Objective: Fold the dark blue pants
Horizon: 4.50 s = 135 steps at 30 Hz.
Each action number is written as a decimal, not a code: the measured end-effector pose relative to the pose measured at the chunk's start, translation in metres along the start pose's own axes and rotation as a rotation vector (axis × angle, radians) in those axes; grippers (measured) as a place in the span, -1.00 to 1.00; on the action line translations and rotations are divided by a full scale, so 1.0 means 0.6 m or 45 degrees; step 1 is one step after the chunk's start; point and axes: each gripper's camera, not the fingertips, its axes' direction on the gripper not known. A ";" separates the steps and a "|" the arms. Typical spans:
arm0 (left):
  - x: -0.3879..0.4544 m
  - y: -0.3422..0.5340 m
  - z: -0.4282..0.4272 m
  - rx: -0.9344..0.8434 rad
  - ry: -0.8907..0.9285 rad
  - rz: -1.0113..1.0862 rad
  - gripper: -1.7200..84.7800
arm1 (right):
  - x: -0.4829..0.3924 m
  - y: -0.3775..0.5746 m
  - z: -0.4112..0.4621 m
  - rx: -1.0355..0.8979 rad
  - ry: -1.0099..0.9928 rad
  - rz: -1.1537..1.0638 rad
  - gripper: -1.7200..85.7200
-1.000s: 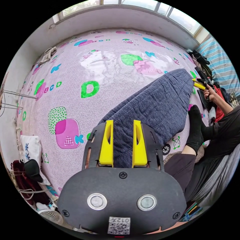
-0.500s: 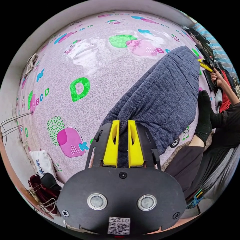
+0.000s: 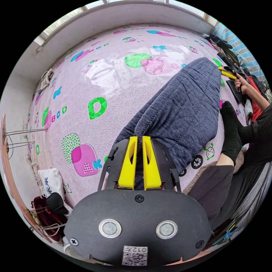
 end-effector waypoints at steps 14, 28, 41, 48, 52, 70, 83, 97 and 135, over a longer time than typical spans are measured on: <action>-0.062 -0.062 0.073 -0.067 0.028 -0.050 -0.92 | -0.039 -0.106 0.115 -0.010 0.156 -0.146 -0.86; -0.114 -0.013 0.181 0.137 0.178 -0.404 -0.86 | -0.071 -0.147 0.209 -0.063 0.143 -0.217 -0.84; -0.097 0.222 0.182 0.767 0.384 -0.679 -0.92 | -0.402 -0.123 0.050 0.056 0.386 -0.573 -0.86; -0.101 0.224 0.211 0.641 0.316 -0.550 -0.94 | -0.712 -0.047 -0.018 0.160 0.330 -0.956 -0.93; -0.114 0.233 0.195 0.699 0.366 -0.547 -0.94 | -0.783 0.018 0.064 0.102 0.263 -1.105 -0.95; -0.085 0.095 0.179 0.390 0.278 -0.357 -0.93 | -0.515 0.588 0.718 -0.973 0.181 -1.302 -0.79; -0.180 -0.034 0.135 0.258 0.212 -0.510 -0.94 | -0.488 0.584 0.684 -0.678 -0.051 -1.073 -0.78; -0.245 -0.066 0.102 0.215 0.402 -0.514 -0.95 | -0.470 0.680 0.723 -0.898 0.388 -1.420 -0.82; 0.050 -0.070 0.037 0.308 0.375 -0.414 -0.94 | 0.162 -0.197 0.098 -0.117 -0.019 0.082 -0.70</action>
